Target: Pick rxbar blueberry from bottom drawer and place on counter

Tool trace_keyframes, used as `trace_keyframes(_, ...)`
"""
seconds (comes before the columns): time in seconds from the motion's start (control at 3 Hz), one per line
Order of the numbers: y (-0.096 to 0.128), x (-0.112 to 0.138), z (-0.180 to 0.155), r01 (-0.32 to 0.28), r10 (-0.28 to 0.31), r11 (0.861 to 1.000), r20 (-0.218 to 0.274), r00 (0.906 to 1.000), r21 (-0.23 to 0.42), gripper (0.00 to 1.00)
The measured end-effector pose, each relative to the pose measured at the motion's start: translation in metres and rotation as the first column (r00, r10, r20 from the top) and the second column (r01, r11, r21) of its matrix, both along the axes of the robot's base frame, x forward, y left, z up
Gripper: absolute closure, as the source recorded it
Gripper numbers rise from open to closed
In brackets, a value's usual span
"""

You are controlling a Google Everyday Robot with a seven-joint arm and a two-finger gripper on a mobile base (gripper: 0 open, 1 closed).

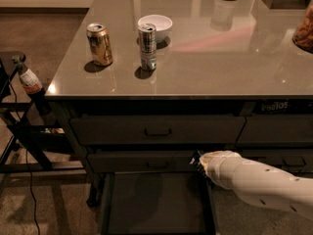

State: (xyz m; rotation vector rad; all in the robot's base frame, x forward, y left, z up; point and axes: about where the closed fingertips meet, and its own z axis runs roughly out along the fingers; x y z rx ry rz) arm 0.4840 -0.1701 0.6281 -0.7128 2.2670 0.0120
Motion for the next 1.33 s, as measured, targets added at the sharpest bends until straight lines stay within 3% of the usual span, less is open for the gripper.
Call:
trace_keyframes(0.67, -0.003, 0.007, 0.016, -0.002, 0.002, 1.0, 0.029, 0.9996, -0.005, 1.0)
trace_keyframes(1.33, -0.04, 0.015, 0.076, 0.014, -0.008, 0.999, 0.125, 0.9922, -0.04, 1.0)
